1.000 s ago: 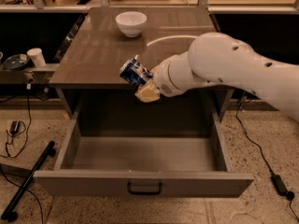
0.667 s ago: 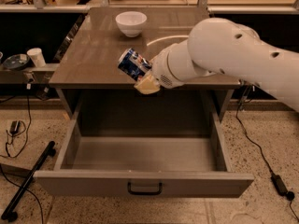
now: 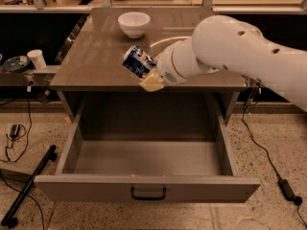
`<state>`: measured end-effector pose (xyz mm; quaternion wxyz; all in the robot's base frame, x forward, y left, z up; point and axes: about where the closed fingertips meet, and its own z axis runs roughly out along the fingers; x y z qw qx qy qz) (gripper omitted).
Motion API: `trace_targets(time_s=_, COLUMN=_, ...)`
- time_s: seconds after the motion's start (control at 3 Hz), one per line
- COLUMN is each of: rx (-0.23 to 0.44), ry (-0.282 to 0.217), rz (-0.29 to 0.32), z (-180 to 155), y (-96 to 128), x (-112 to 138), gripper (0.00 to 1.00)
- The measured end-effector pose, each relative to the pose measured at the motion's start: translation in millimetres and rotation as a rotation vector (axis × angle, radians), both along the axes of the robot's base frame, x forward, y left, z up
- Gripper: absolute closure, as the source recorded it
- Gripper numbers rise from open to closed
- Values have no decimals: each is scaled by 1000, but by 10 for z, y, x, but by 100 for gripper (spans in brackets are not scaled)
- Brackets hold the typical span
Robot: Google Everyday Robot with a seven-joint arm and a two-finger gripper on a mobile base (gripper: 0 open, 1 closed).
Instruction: Pick pepsi can from top drawer and place on counter
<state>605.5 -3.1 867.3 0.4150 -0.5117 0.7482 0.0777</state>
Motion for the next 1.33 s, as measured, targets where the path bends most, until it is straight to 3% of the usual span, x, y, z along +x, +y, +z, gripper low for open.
trace_targets(time_s=0.67, rx=-14, ry=-11, rz=-7, z=-16, y=-138, x=503, gripper=100)
trace_targets(time_s=1.0, rx=-25, ry=37, rz=-5, z=-217, y=-241, x=864, gripper=100)
trace_targets(time_s=1.33, rx=-22, ry=69, rz=-21, z=-349, y=-337, x=1035, gripper=100)
